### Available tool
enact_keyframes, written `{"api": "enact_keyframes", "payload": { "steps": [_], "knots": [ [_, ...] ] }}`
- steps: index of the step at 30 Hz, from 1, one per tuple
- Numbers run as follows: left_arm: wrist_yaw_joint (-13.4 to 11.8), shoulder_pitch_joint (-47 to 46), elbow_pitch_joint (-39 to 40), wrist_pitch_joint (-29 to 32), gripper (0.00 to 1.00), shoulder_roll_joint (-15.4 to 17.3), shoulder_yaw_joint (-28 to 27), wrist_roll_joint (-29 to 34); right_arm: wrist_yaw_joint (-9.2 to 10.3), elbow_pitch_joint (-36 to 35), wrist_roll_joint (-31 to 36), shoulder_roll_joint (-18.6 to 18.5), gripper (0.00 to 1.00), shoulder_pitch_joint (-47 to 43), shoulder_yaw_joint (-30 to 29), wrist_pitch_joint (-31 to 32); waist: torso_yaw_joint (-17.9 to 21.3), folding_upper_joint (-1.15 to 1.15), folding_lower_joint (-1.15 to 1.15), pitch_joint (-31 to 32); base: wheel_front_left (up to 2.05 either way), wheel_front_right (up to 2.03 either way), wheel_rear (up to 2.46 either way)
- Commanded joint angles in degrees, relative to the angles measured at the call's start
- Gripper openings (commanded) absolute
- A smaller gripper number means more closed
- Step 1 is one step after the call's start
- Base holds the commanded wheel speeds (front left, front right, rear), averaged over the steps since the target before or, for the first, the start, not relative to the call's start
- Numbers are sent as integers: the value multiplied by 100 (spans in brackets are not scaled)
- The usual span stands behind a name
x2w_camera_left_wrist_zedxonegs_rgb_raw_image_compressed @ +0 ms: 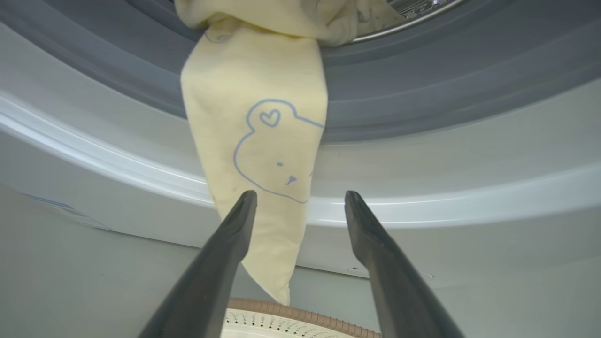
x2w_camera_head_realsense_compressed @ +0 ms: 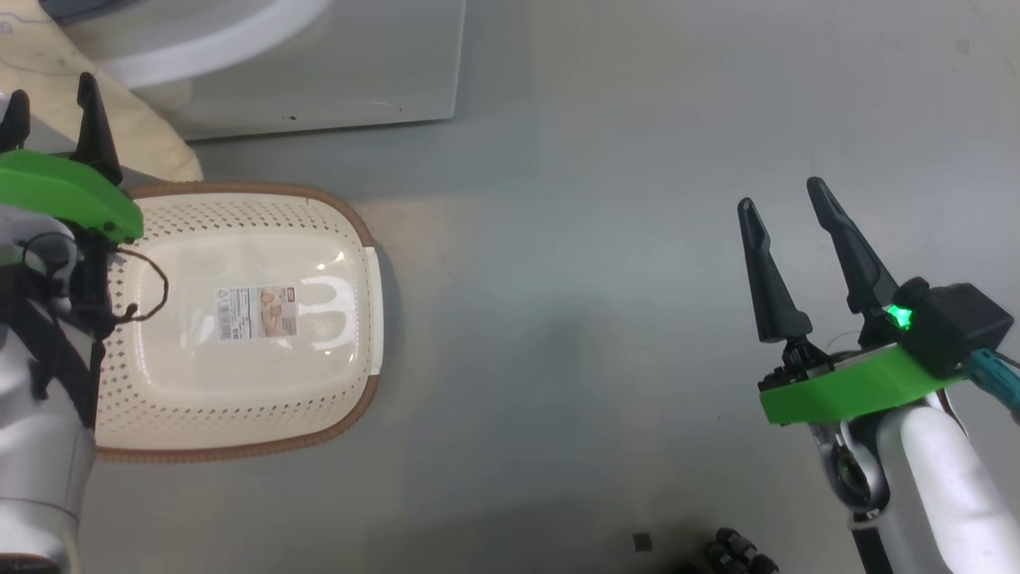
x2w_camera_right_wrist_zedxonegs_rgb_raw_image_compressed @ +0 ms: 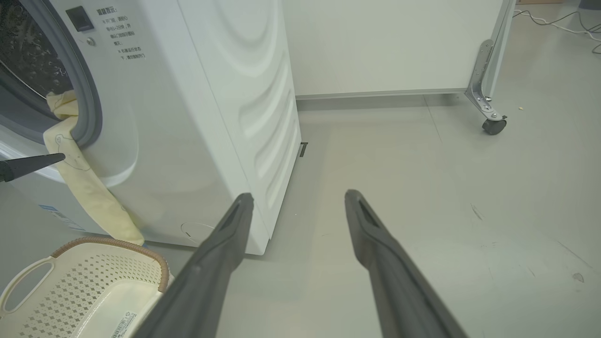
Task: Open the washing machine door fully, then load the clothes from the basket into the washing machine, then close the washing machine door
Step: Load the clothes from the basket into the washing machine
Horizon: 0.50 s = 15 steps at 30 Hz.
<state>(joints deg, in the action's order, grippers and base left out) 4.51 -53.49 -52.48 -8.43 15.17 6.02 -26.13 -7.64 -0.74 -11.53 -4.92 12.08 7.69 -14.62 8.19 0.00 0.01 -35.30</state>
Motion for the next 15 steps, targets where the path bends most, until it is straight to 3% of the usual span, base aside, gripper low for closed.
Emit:
{"api": "enact_keyframes", "payload": {
  "steps": [1,15],
  "knots": [
    [4,-134,63,28,100,308,-95,47,15,-205,31,10,100,72,112,-38,62,0,-1,-84,0,0,0],
    [-207,-1099,-1112,-73,100,493,-15,126,15,-173,18,109,100,204,226,-38,244,0,-1,-360,0,0,0]
  ]
}}
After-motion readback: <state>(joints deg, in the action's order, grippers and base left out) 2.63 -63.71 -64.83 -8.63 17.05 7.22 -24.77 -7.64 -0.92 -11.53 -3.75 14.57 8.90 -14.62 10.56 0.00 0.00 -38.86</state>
